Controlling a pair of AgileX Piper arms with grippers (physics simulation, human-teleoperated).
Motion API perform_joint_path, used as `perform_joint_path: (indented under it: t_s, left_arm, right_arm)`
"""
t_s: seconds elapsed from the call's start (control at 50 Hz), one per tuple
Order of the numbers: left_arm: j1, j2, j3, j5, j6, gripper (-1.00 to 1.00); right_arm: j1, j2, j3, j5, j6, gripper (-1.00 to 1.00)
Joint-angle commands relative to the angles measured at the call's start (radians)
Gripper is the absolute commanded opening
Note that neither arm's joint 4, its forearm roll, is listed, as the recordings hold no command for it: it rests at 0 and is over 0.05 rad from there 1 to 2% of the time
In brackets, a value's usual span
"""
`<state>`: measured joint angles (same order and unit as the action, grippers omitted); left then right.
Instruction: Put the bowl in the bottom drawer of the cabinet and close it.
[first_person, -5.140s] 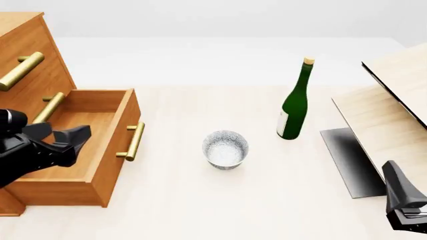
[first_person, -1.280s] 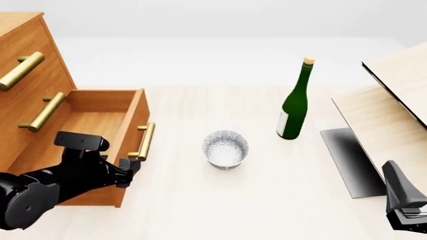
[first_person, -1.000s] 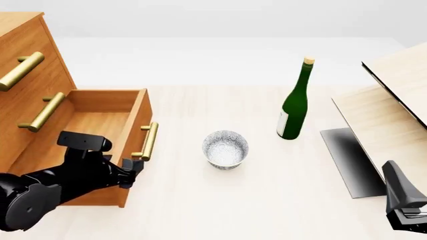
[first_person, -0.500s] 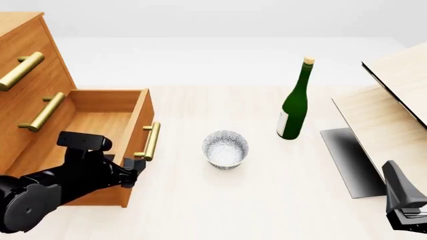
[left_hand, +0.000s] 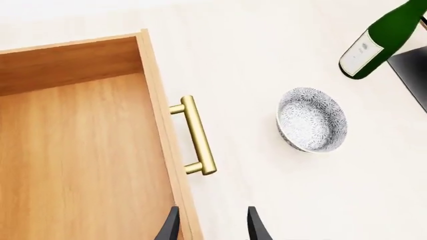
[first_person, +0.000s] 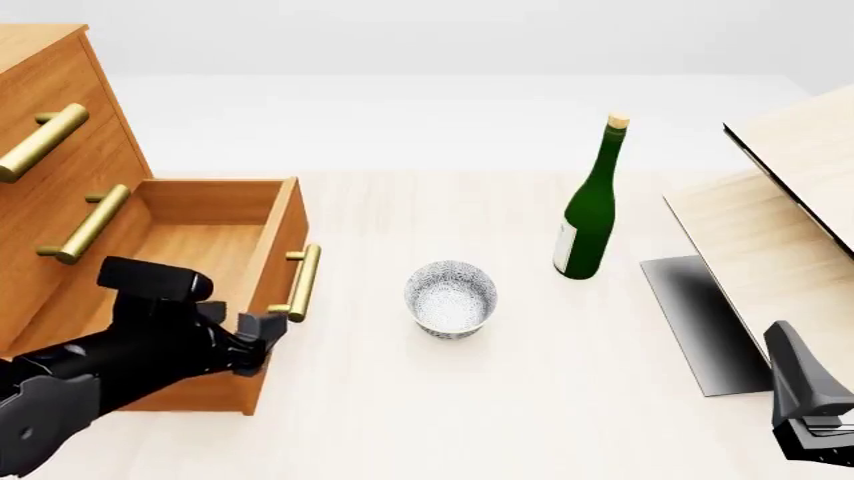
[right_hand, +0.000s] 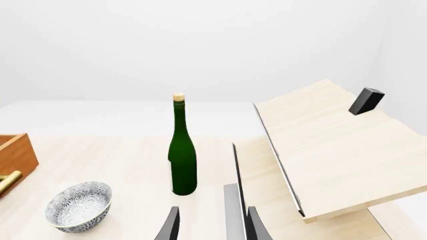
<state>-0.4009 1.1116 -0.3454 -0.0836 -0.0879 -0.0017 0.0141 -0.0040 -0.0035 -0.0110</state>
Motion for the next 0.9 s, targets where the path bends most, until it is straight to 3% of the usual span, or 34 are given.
perform_joint_path:
  t_s: [0.02,0.9]
  left_arm:
    - [-0.003,-0.075,-0.012,0.04,-0.004,1.0]
    - [-0.035,-0.358,-0.026,0.194,0.033,1.0]
  right_arm:
    - [0.0,0.0,0.0,0.0,0.0,1.0]
    - [0.0,0.0,0.0,0.0,0.0,1.0]
